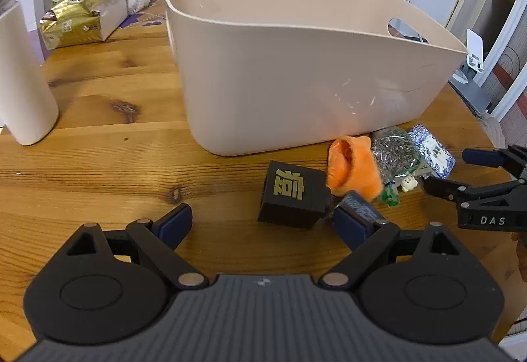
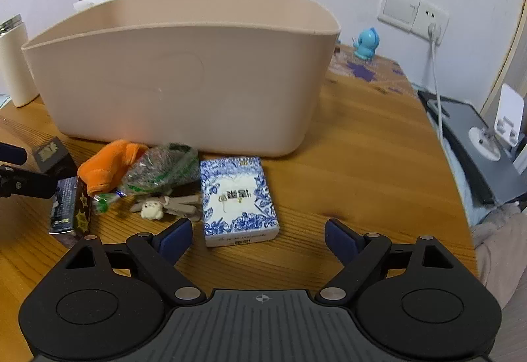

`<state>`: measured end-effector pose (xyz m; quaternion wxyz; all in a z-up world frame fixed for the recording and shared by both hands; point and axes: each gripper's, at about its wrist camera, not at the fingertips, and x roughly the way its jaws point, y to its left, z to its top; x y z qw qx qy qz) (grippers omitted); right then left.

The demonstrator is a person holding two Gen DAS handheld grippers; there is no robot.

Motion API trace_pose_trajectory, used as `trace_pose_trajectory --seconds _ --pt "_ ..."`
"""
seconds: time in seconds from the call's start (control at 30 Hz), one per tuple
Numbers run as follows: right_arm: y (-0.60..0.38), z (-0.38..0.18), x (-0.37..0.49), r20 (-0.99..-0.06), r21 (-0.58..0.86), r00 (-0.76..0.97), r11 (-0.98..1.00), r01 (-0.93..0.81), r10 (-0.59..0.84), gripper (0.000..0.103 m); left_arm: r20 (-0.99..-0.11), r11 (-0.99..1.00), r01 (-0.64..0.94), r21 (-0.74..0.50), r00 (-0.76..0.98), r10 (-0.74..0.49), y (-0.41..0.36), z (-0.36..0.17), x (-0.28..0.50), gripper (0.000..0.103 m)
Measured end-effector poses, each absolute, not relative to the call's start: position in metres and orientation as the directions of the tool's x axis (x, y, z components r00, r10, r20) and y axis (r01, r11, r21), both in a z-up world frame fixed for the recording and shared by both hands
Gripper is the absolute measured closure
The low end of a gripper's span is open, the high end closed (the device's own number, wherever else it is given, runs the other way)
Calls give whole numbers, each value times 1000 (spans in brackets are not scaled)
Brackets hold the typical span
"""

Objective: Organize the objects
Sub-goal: 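Grasp the black cube box with the left tool while the right tool grasps the blue-and-white box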

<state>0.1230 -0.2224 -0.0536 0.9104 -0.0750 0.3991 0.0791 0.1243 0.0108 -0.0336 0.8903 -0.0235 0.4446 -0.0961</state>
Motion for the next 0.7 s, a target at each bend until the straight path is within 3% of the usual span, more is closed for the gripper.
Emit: trace_pose_trajectory --seconds 0.17,0.27,0.4,0.47,0.53,0.7 --pt "-226 -58 127 -736 -37 668 979 -201 109 18 -775 984 140 -109 608 -172 7 -39 131 13" --pt "-224 -57 124 -738 -36 665 977 -212 117 24 -767 983 154 -99 617 -174 2 -37 130 28" --pt "-221 -54 121 -739 -14 656 971 -238 150 43 -764 982 180 -60 624 -161 -5 -36 127 50" --pt "-219 -53 120 -734 -15 661 970 -242 154 55 -764 980 189 -58 624 -165 -7 -36 125 55" --pt "-217 -53 119 -730 -21 668 971 -239 148 60 -765 980 192 -58 622 -168 -7 -36 124 55" --pt "-217 -51 111 -718 -11 681 975 -220 145 60 -763 983 166 -78 625 -166 -5 -34 121 55"
